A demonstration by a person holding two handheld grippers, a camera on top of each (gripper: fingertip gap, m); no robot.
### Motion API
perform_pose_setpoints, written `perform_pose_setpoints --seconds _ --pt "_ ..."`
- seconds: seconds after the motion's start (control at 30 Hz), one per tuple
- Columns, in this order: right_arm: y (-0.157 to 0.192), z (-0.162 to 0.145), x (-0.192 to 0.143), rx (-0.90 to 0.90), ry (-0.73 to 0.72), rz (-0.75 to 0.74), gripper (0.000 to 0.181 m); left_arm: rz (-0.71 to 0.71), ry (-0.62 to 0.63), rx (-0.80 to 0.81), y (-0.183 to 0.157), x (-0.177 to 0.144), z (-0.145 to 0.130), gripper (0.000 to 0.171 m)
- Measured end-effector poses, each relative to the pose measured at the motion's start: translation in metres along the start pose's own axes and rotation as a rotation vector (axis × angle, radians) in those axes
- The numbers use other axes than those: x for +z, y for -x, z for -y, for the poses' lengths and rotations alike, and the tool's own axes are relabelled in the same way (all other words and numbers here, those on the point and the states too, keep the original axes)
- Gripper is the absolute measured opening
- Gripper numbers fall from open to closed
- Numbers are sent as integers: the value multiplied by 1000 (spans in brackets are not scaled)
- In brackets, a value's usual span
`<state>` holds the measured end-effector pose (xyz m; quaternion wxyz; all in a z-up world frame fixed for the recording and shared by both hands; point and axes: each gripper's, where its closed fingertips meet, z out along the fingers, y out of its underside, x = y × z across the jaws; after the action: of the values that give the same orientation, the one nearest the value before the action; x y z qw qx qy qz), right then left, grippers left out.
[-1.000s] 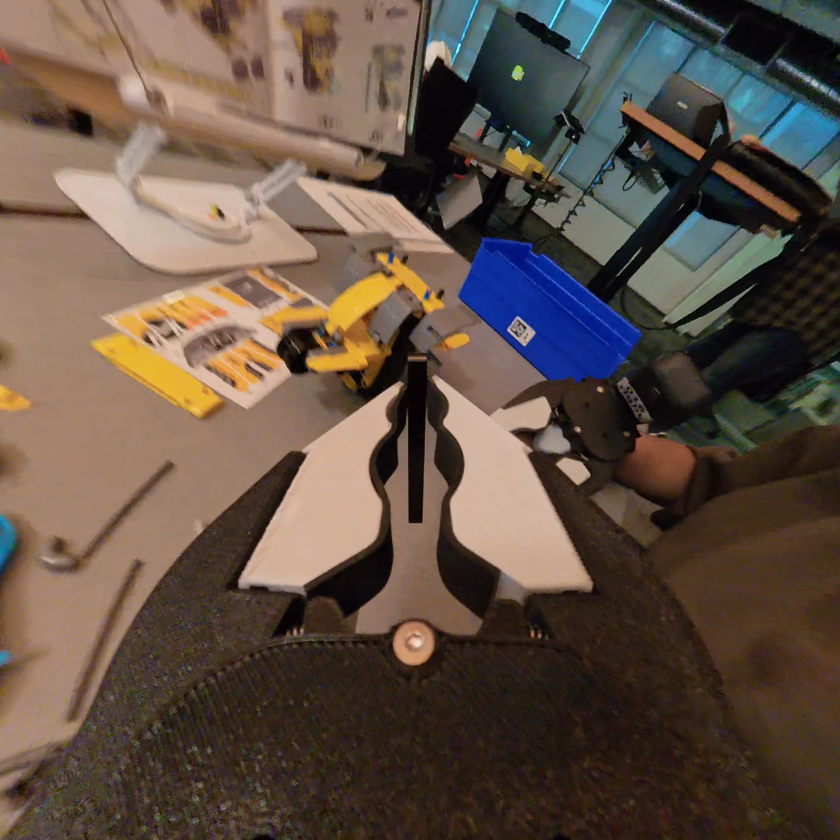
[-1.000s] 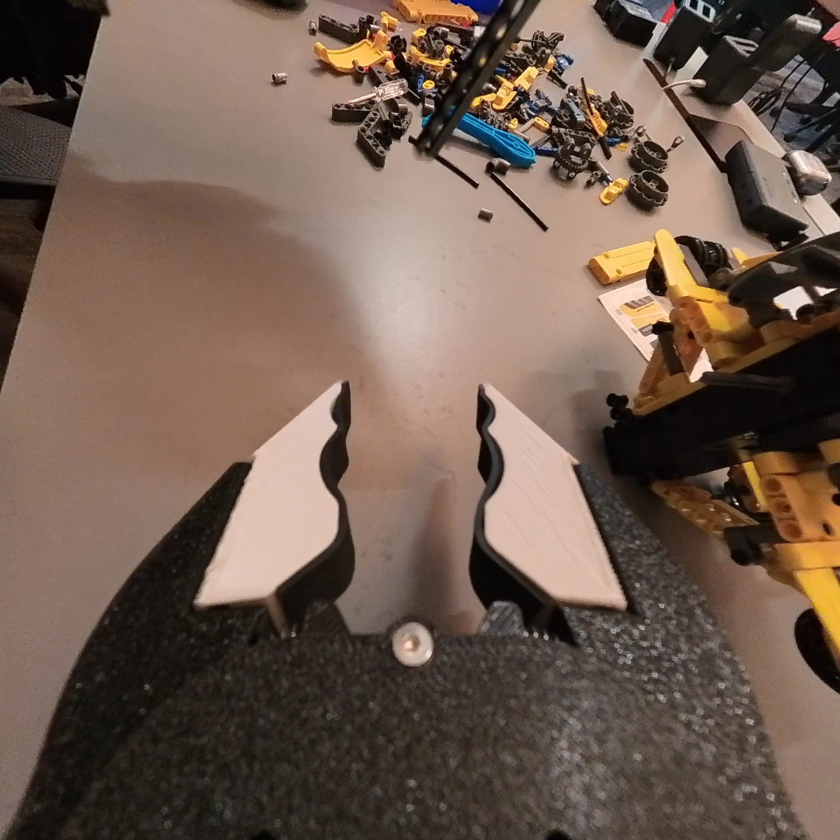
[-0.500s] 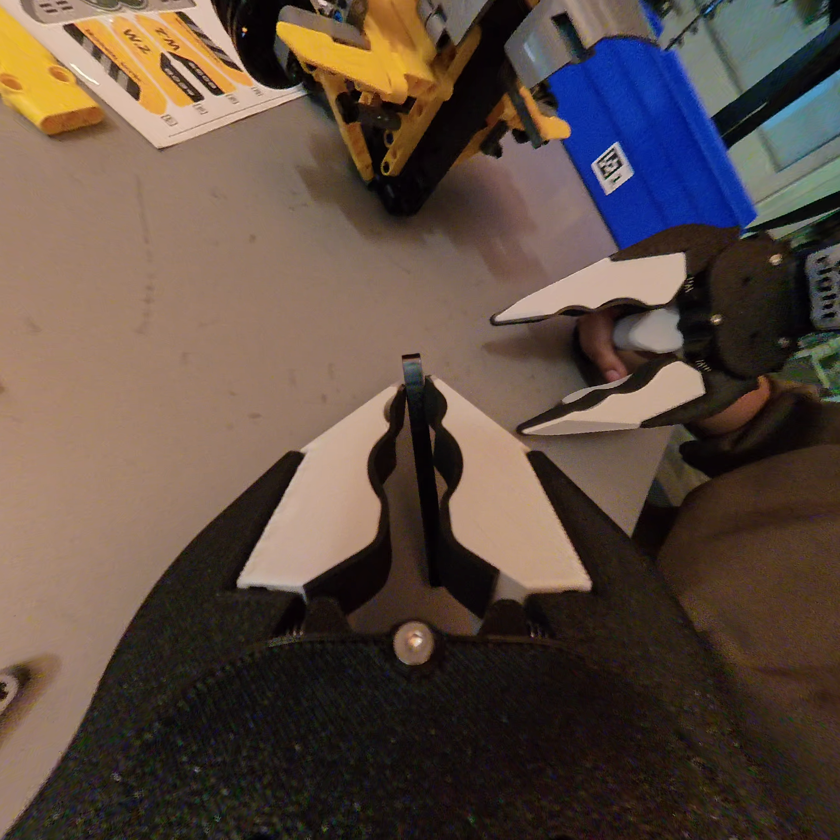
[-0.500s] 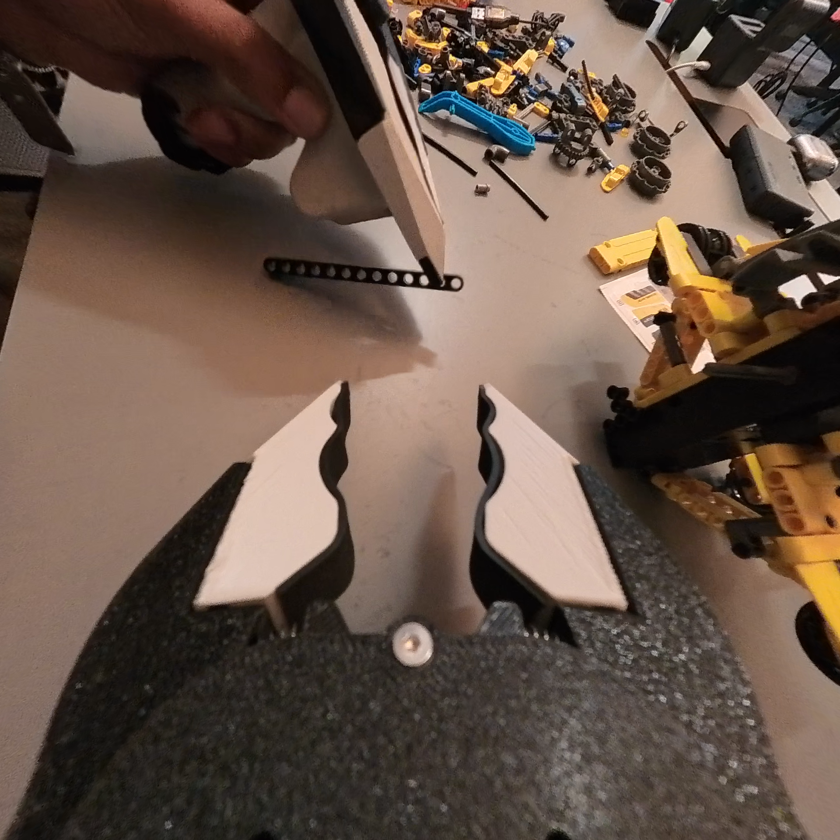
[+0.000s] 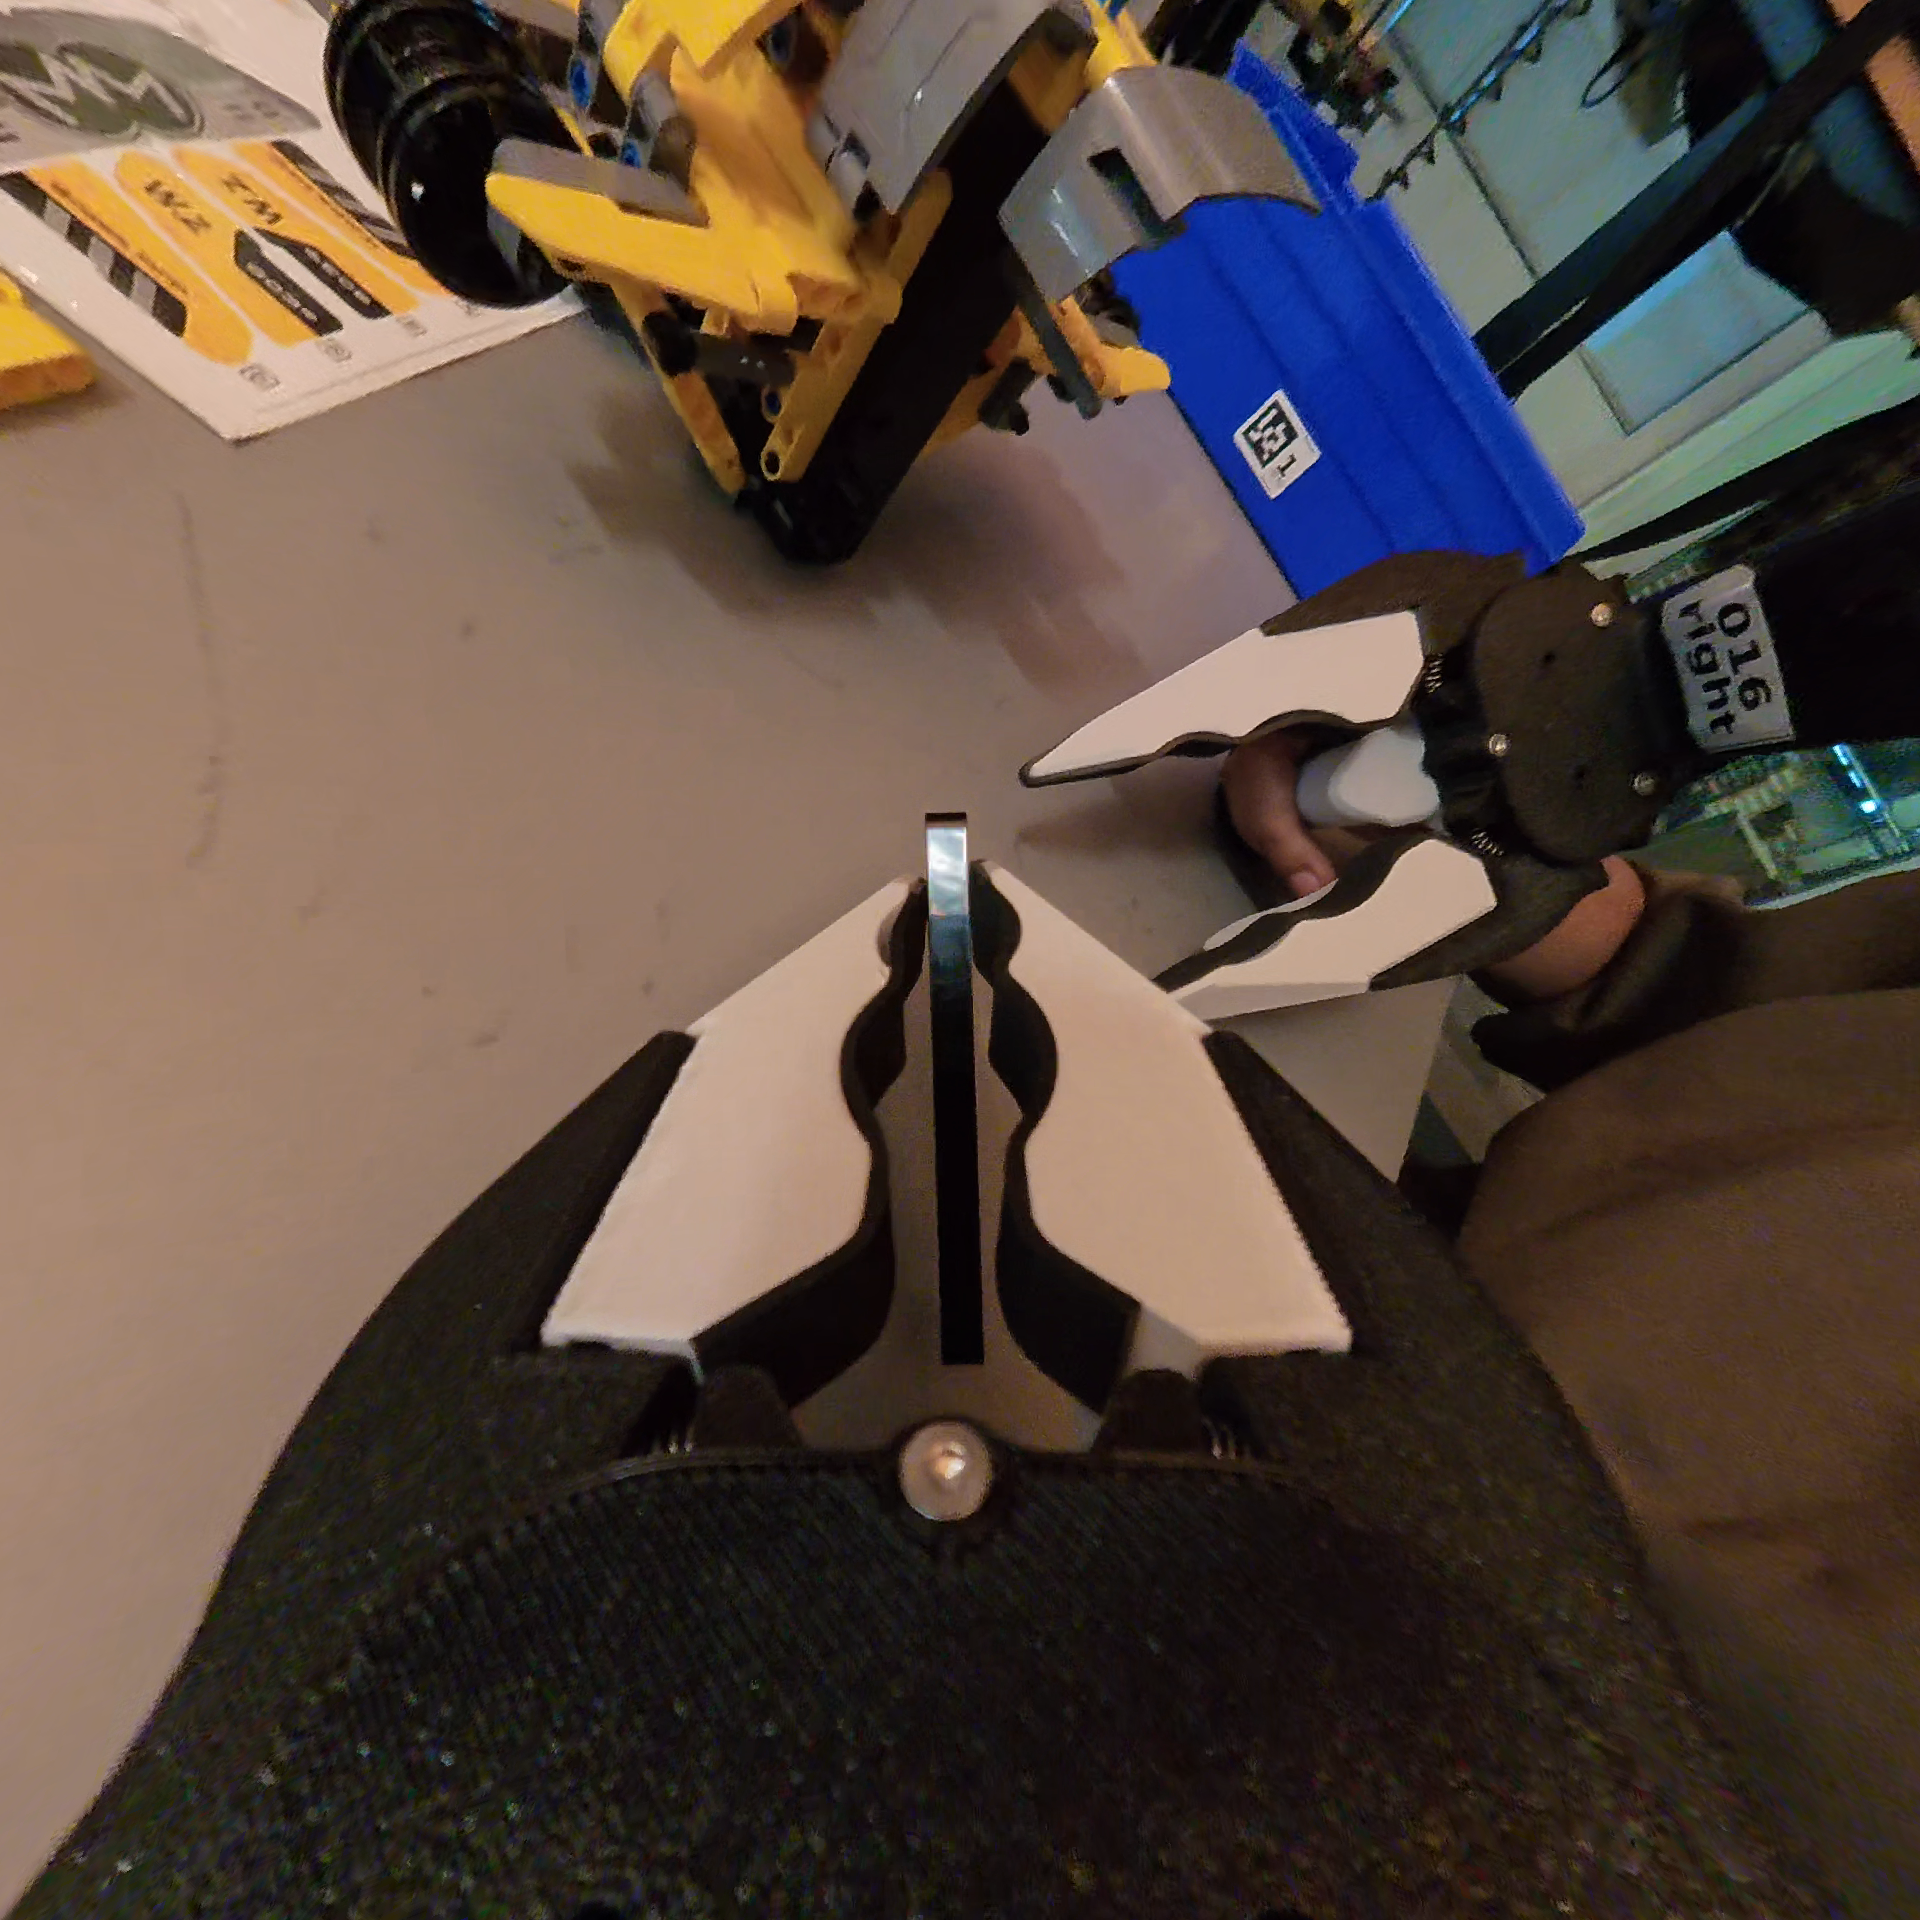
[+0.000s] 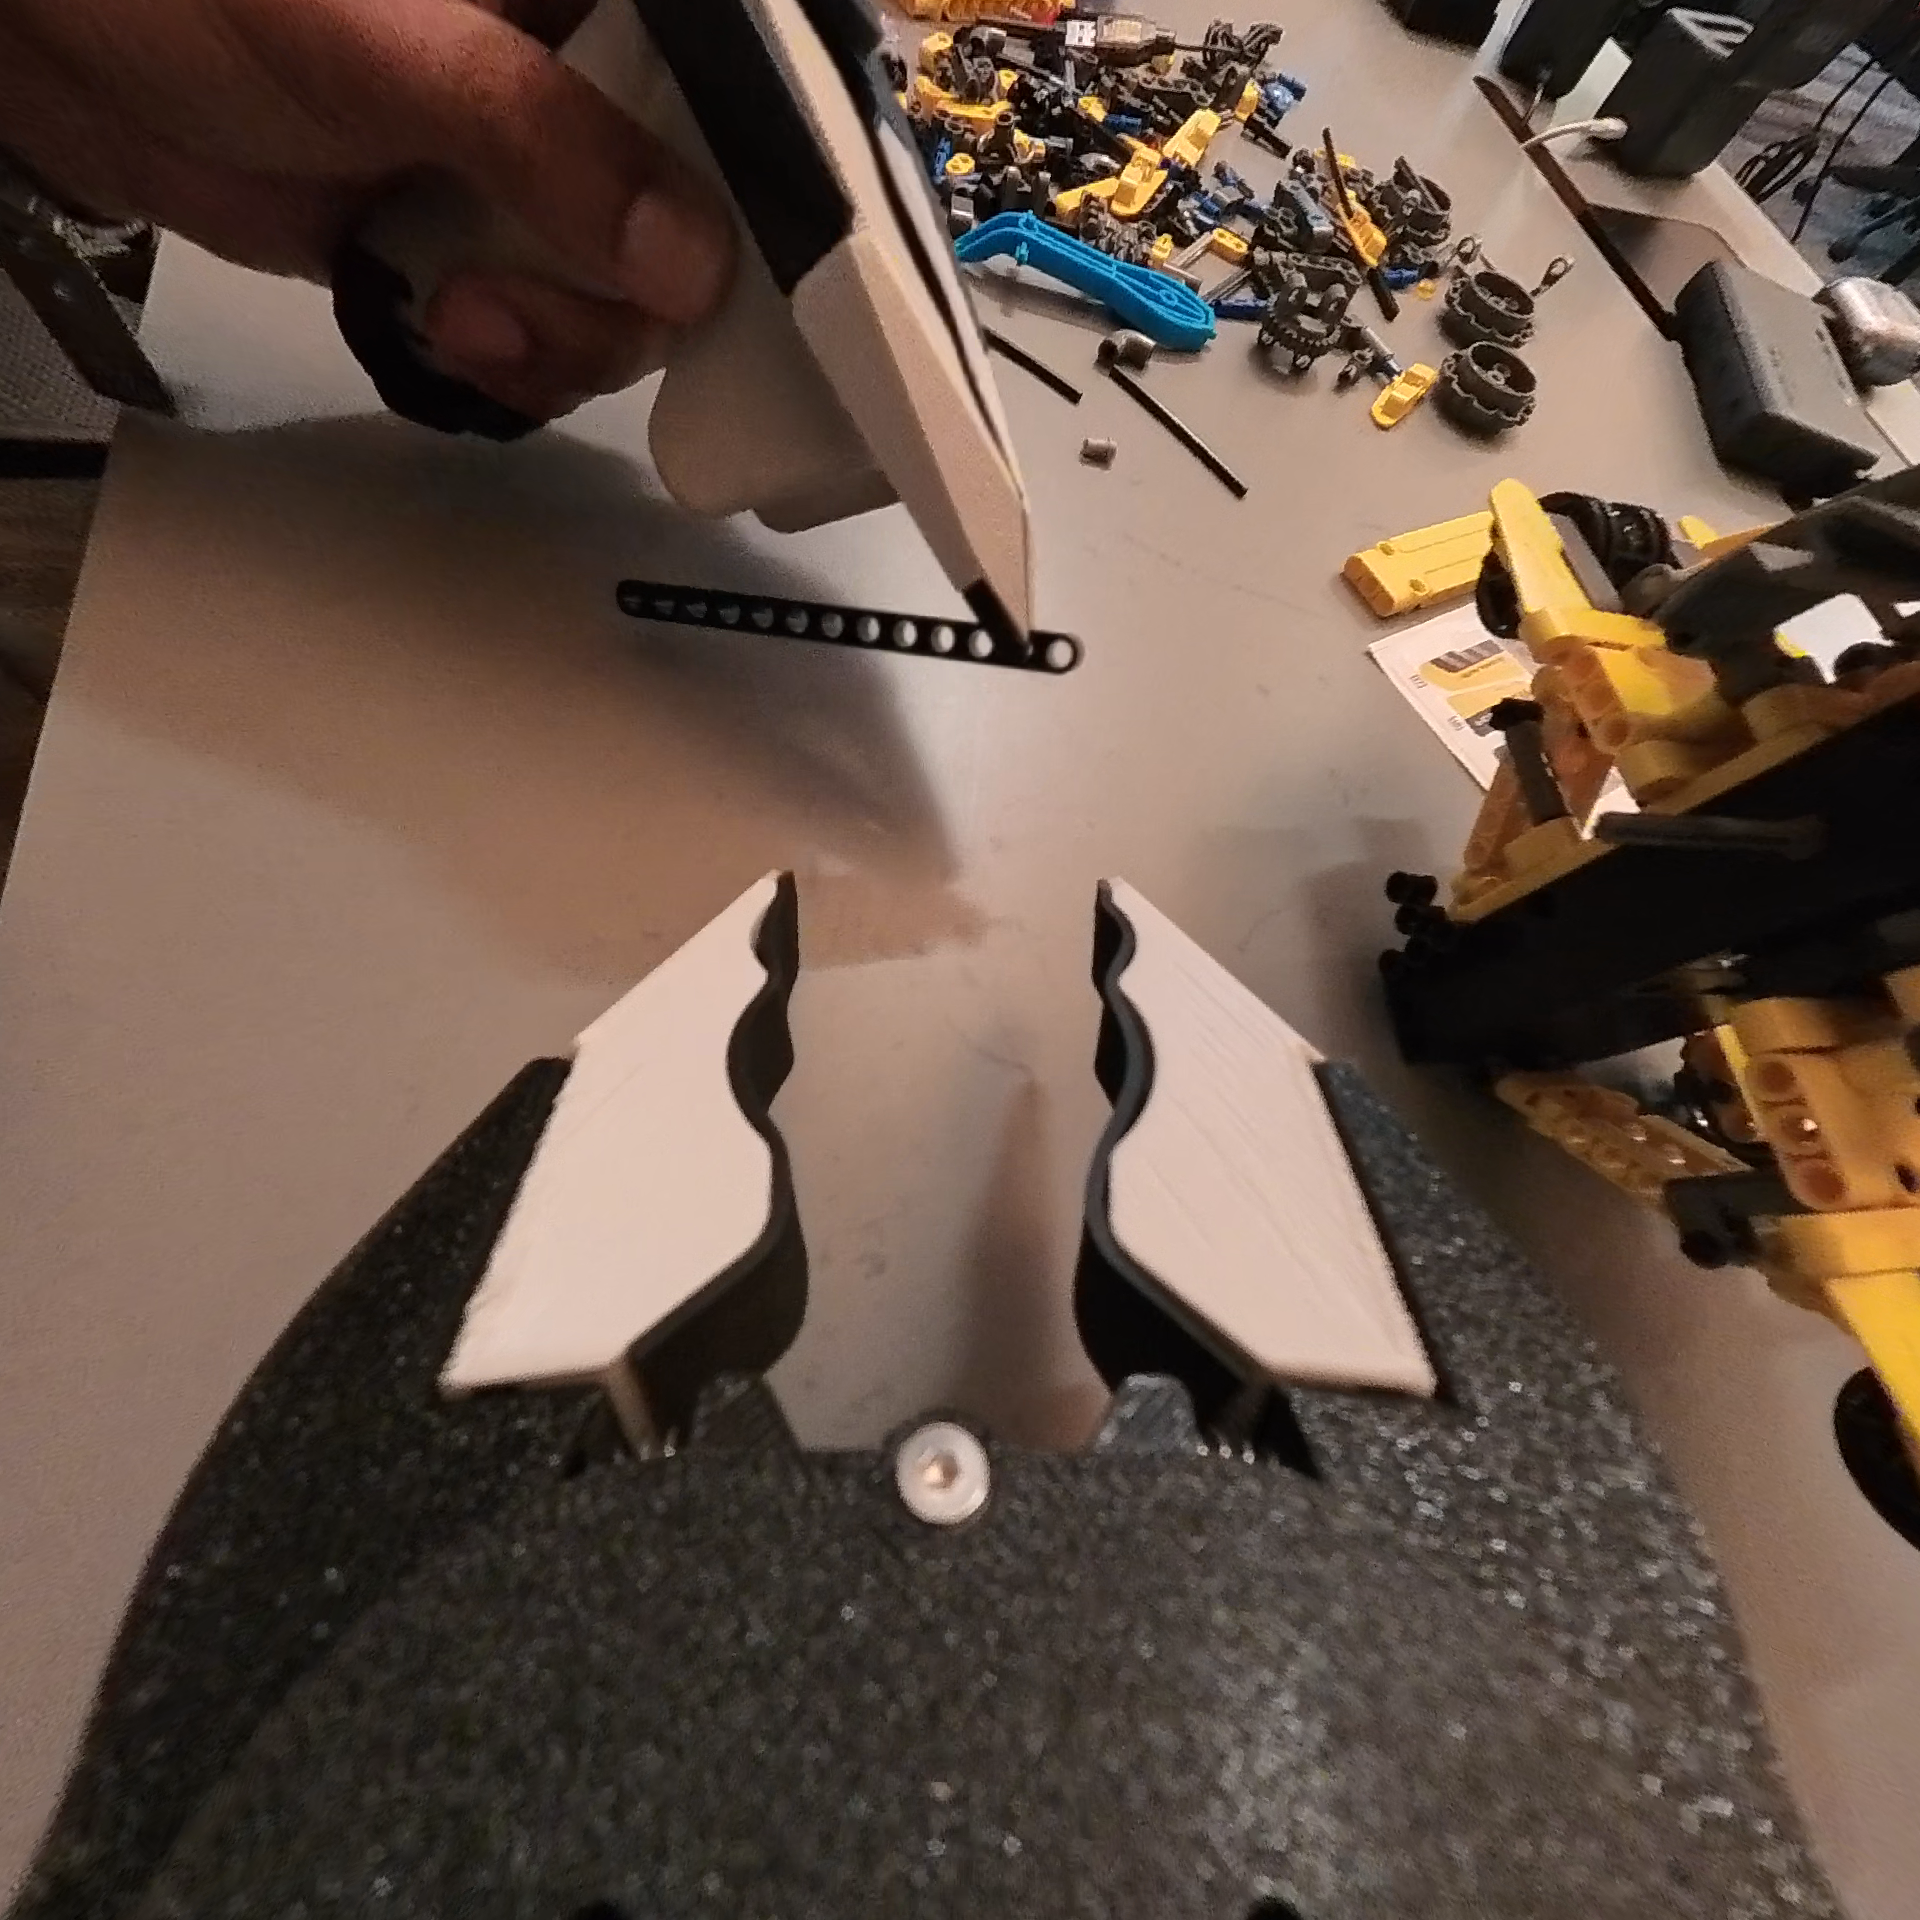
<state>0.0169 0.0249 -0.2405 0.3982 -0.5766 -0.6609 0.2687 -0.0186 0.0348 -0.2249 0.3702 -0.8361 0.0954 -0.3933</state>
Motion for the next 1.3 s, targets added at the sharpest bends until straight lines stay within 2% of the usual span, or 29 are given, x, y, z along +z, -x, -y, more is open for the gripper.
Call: perform_pose_setpoints --seconds 0.2,0.37,0.67,0.93,1.13,1.23,1.3 --pt "-3 0 -1 22 -2 -7 57 -38 27 -12 -10 10 -5 6" --pt "-14 2 -5 130 -39 0 56 -58 4 -15 -15 13 -3 6" --pt "-14 17 -12 168 -132 10 55 -212 -143 -146 -38 13 14 6" --pt "3 29 -15 283 -189 133 57 -243 -299 -197 -51 19 30 5" --pt "3 25 -13 378 -168 176 58 -301 -395 -244 -65 25 41 5" --pt "2 22 -13 416 -154 200 51 -323 -429 -269 -68 26 44 6" --pt "4 20 -13 442 -140 234 35 -320 -436 -270 -67 27 44 6"
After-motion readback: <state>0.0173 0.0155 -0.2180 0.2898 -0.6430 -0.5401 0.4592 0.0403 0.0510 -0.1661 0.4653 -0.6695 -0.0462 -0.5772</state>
